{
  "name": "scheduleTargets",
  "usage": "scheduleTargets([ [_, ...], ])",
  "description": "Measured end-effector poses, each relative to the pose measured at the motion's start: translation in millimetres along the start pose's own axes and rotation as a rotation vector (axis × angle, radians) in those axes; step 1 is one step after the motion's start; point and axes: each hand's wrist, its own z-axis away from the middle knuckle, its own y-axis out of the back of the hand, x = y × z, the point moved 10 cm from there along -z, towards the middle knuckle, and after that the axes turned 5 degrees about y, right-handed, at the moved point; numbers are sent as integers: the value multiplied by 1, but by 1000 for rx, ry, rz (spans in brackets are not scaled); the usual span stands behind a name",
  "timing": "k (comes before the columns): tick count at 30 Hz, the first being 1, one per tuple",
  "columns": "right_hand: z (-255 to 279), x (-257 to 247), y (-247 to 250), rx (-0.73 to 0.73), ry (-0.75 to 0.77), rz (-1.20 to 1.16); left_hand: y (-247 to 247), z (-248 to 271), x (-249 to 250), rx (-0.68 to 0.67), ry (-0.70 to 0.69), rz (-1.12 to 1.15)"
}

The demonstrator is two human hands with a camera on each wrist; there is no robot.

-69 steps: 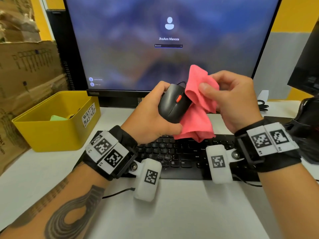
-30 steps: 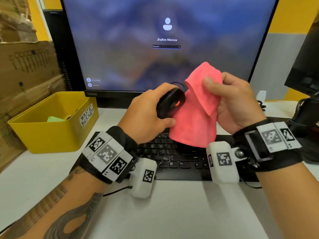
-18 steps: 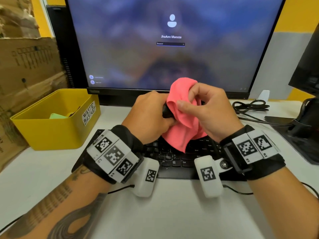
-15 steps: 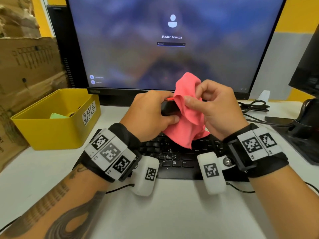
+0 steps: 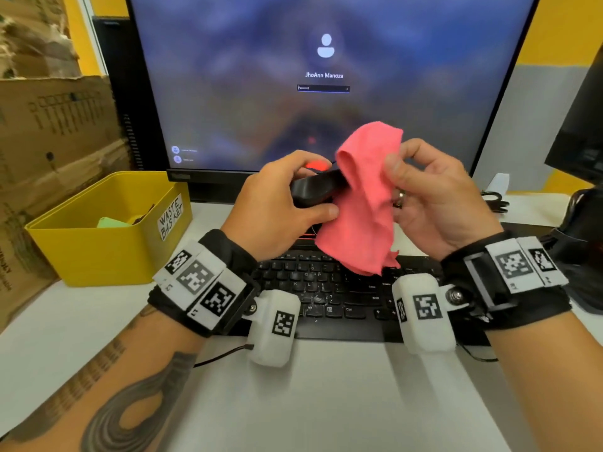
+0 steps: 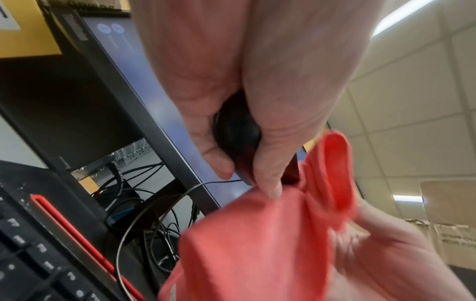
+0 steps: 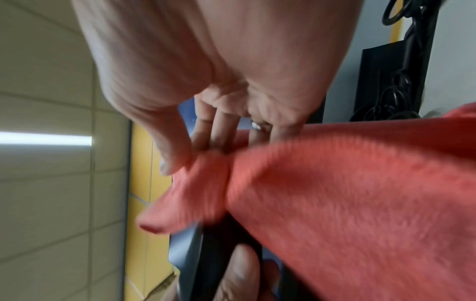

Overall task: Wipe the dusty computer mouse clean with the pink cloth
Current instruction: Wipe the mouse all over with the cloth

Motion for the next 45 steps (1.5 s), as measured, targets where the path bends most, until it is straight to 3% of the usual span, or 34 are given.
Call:
scheduleTargets([
  [3,5,5,-19,-129,2,21,-4,2,2,-26,2,-11],
  [7,5,7,-33,-188,103,171,-17,8,9,-104,-37,-27],
  [10,1,11,-25,-99,120,253,-23,10,8,-149,-24,15],
  [14,-1,5,-8,8,145,269,-18,9,2,-161,130,268],
  [18,0,5,-12,4,181,250,-11,1,-8,-63,154,284],
  [30,-1,7,-13,-49,160,254,26,5,-34,210,401,354],
  [33,0,6,-17,-82,163,234,0,8,-36,16,540,469],
  [36,2,8,-26,-116,175,245,-26,15,-29,-187,584,554],
  [41,2,3,-27,-61,236,337,-44,26,-23,-360,610,614],
  [45,2,-5,-19,40,303,448,-45,24,-20,-375,601,694],
])
